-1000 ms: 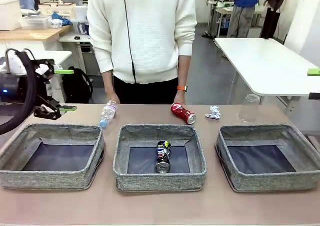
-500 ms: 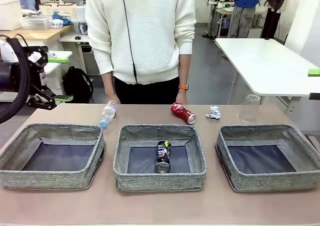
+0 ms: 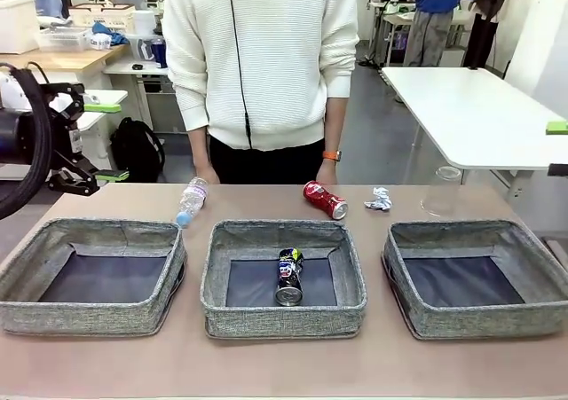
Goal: Sort the waste into the appropriate baskets.
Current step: Pick up the waste item pointed out by the person.
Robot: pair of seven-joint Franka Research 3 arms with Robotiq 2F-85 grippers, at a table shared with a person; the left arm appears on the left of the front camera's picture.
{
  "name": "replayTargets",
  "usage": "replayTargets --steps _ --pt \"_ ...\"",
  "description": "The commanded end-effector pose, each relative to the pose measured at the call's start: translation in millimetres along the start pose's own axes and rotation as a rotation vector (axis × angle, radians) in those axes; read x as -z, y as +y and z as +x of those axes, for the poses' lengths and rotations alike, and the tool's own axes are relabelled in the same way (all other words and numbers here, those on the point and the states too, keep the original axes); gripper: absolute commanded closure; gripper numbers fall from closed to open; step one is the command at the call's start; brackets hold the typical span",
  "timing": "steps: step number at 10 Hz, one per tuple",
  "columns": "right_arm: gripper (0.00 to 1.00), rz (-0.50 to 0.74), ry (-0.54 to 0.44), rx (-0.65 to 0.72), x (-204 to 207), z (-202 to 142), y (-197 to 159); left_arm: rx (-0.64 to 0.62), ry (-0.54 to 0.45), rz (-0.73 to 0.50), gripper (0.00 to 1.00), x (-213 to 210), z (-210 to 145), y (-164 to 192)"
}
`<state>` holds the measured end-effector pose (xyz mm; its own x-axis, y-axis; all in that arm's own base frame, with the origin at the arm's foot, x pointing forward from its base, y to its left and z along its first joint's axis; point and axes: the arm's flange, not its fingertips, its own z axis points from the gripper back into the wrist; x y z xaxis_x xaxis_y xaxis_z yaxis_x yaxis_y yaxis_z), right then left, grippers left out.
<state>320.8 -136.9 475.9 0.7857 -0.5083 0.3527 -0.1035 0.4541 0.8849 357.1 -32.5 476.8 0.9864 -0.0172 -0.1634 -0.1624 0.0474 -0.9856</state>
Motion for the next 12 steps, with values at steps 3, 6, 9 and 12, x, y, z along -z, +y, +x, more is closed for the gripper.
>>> replayTargets --steps 3,6,9,12 --pt "0.0 0.026 -0.017 -0.026 2.6 3.1 -0.5 -0.001 0.003 -0.02 0.0 1.9 -1.3 -2.0" --pt "0.0 0.026 -0.017 -0.026 2.6 3.1 -0.5 -0.001 0.003 -0.02 0.0 1.9 -1.3 -2.0" --pt "0.0 0.026 -0.017 -0.026 2.6 3.1 -0.5 -0.001 0.003 -0.02 0.0 1.9 -1.3 -2.0" --pt "0.0 0.026 -0.017 -0.026 2.6 3.1 -0.5 -0.001 0.003 -0.02 0.0 1.9 -1.3 -2.0"
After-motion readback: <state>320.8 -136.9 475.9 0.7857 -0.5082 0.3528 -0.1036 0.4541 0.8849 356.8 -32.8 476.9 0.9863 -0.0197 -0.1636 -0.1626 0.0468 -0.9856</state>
